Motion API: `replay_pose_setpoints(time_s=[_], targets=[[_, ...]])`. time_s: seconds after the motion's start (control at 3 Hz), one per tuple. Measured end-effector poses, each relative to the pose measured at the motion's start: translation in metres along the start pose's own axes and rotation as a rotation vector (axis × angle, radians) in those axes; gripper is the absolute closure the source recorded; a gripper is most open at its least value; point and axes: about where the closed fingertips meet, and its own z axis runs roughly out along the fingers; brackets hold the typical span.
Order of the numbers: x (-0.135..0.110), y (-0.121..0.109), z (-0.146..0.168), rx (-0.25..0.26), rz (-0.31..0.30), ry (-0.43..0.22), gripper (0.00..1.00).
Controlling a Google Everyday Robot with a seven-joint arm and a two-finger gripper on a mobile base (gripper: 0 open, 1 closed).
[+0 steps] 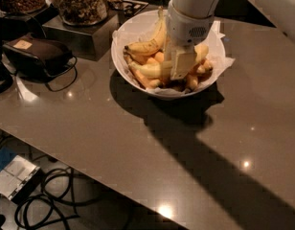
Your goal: Pick banana from white bowl
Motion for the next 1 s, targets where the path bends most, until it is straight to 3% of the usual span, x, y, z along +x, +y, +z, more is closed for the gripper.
replay_pose_setpoints(time_s=[1.0], targets=[[-0.012,-0.002,-0.047,0.029,0.055,0.051,1.0]])
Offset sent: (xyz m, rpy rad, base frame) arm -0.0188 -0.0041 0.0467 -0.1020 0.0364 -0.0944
